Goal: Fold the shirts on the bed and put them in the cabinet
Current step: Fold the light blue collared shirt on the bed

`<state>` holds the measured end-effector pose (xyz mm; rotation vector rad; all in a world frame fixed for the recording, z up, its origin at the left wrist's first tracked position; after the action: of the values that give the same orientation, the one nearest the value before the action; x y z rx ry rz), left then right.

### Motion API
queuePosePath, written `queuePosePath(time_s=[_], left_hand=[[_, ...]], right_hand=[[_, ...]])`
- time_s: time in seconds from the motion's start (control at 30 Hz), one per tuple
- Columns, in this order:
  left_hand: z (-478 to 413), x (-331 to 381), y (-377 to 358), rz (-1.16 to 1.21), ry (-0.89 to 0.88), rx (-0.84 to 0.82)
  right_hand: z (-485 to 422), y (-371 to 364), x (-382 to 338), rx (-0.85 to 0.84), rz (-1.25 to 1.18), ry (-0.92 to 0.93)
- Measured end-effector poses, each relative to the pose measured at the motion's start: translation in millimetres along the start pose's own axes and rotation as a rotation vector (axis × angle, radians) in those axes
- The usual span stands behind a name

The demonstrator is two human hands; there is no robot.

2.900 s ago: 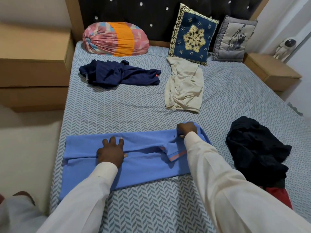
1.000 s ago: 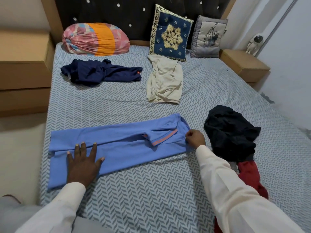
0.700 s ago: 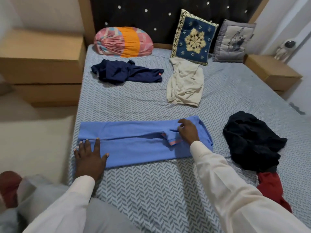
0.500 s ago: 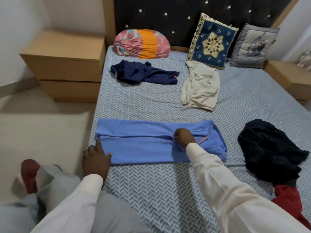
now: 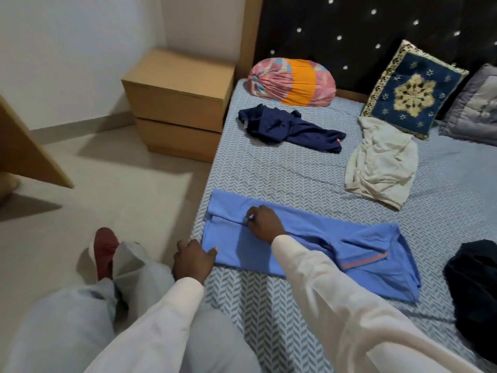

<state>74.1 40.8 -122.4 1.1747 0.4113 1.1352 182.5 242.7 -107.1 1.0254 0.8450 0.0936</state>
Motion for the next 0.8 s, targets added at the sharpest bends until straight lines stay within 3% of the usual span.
queuePosePath(time_s=[0.1, 0.23, 0.47, 0.53, 0.67, 0.73, 0.8], left_hand=[[-1, -4, 3, 0.036, -0.024, -0.037], [1, -5, 5, 0.209, -0.098, -0.087], [3, 1, 11, 0.240, -0.252, 0.058], [6, 4, 10, 0.193, -0.320, 0.123], [15, 17, 7, -0.002, -0.481, 0.233], [19, 24, 2, -0.105, -0.589, 0.210], [20, 30, -5, -0.205, -0.693, 0.169]], right_hand=[[-20, -30, -58, -0.031, -0.016, 0.047], [-41, -50, -103, -0.042, 0.002, -0.130], [-52, -45, -115, -0.020, 0.039, -0.203], [-55, -41, -99, -0.025, -0.113, -0.245], [-45, -27, -55, 0.065, -0.864, -0.384], [-33, -19, -35, 0.109, -0.989, -0.442], [-26, -13, -23, 0.100, -0.958, -0.434]])
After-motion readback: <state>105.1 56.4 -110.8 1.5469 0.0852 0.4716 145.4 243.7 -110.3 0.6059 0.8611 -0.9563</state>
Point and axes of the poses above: each hand's wrist, its own z-axis away from the middle knuckle, its own y-axis out of the back of the hand, x = y × z, the point moved 2 cm from there along -z, towards the middle knuckle, and after that the axes turned 15 degrees about -z, right-handed, at the moved point
